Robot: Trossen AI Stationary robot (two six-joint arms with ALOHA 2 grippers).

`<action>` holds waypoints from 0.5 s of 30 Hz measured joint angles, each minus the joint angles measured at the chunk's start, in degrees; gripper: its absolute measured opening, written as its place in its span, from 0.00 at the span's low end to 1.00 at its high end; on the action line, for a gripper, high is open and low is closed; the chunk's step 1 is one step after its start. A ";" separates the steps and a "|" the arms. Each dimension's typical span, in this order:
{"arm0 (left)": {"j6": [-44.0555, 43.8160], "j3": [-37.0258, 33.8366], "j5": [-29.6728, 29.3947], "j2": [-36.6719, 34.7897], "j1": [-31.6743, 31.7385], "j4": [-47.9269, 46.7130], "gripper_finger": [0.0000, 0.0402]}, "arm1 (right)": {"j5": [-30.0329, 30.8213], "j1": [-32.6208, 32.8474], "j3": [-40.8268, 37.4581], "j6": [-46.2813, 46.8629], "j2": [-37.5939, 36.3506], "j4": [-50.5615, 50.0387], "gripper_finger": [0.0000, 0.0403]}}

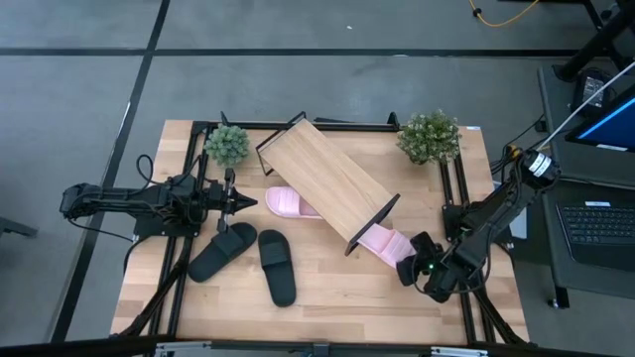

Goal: Pick and place slides into the shelf
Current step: Put the right pink slipper on the shelf

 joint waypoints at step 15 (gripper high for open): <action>0.04 0.00 0.00 0.00 0.01 0.00 0.00 | 0.02 -2.74 0.00 -4.37 -0.04 0.33 0.47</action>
